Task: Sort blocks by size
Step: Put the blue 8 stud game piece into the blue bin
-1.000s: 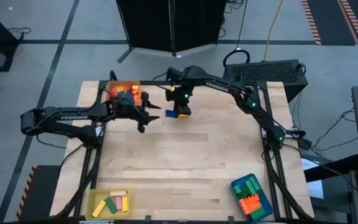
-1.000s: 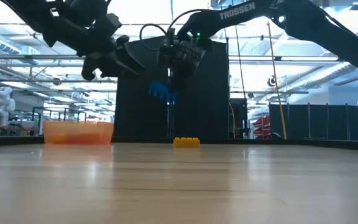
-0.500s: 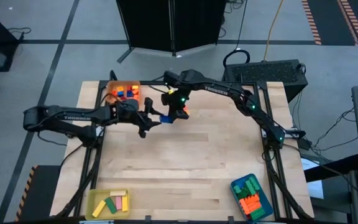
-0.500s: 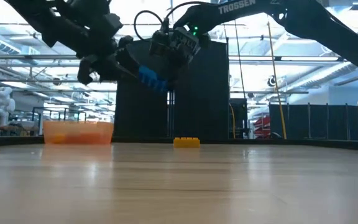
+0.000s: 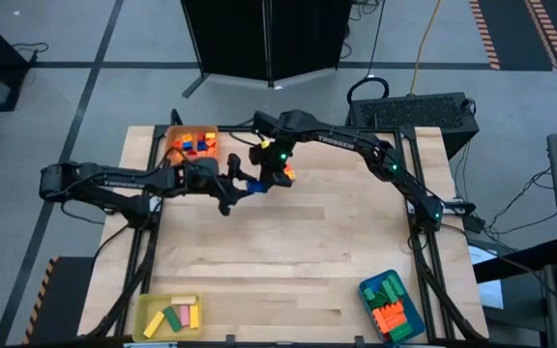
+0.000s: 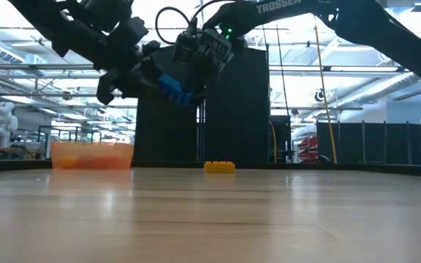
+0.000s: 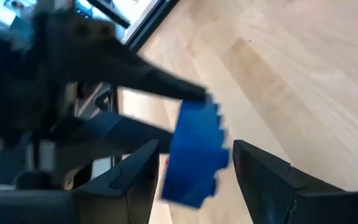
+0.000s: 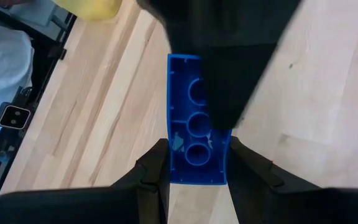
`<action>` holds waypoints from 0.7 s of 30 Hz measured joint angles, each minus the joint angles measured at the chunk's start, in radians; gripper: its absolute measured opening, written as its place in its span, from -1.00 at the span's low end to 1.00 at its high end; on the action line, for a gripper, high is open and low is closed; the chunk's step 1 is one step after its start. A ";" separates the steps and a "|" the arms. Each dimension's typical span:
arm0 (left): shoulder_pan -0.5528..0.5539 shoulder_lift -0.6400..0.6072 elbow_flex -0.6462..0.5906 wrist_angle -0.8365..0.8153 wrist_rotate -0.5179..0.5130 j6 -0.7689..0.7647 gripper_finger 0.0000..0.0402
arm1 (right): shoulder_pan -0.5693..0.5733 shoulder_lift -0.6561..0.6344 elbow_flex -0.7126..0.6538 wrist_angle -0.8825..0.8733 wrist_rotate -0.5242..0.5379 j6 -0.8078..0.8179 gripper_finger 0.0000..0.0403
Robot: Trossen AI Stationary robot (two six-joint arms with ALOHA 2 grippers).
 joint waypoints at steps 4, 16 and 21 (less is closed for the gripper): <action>-0.024 0.000 0.000 0.000 0.001 0.042 0.02 | -0.001 0.000 0.000 0.002 0.000 0.002 -0.48; -0.040 0.001 0.000 0.046 -0.002 0.014 -0.47 | -0.001 0.000 0.000 -0.039 -0.007 -0.008 -0.38; -0.040 0.000 0.000 0.051 -0.002 -0.049 -0.57 | 0.002 0.000 0.000 -0.078 0.007 -0.022 -0.07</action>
